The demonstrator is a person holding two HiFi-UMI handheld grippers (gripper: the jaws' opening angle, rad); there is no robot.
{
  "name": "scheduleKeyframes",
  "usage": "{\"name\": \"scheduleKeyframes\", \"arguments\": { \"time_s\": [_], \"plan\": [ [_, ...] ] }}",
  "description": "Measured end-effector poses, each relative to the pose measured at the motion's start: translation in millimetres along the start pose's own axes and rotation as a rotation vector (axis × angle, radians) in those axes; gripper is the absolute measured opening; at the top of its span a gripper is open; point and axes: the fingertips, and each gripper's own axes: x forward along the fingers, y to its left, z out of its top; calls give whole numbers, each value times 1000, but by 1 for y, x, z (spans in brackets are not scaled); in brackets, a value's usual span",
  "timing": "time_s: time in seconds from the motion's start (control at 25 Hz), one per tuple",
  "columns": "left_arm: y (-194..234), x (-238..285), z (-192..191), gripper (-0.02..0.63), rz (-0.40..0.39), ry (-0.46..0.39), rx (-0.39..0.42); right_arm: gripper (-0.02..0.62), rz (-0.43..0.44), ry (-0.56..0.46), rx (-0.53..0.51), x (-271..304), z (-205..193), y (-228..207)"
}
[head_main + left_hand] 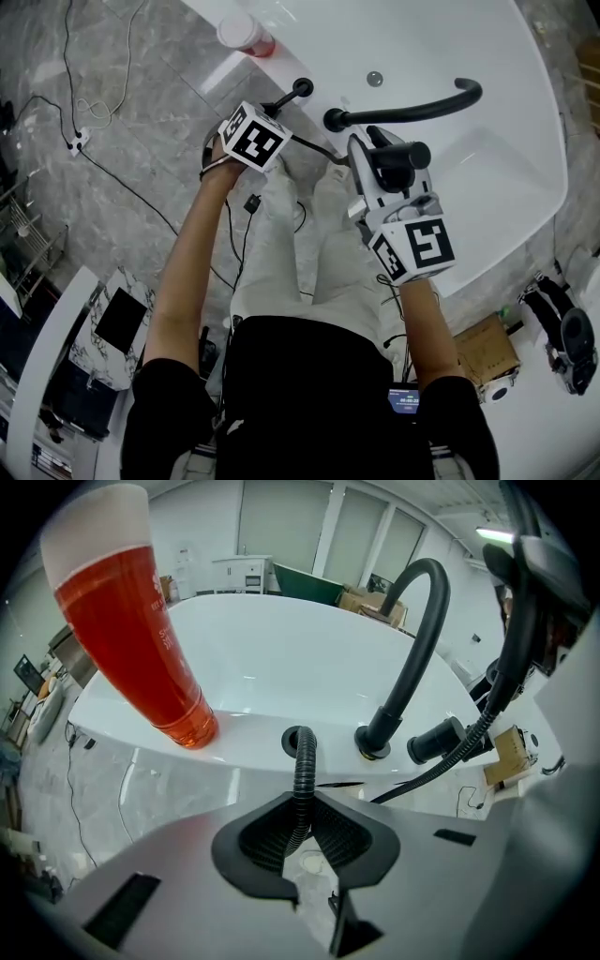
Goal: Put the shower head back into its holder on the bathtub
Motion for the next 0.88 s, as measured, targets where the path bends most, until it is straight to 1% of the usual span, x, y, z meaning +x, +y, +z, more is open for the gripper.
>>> {"name": "scheduleKeyframes", "arguments": {
  "time_s": [0.36, 0.56, 0.76, 0.88],
  "plan": [
    [-4, 20, 11, 71, -12, 21, 0, 114, -11, 10, 17, -3, -9, -11],
    [7, 31, 17, 71, -4, 13, -6, 114, -8, 14, 25, 6, -11, -14],
    [5, 33, 24, 71, 12, 4, 2, 114, -7, 14, 35, 3, -11, -21],
    [4, 33, 24, 71, 3, -6, -7, 114, -5, 19, 37, 5, -12, -21]
  ]
}}
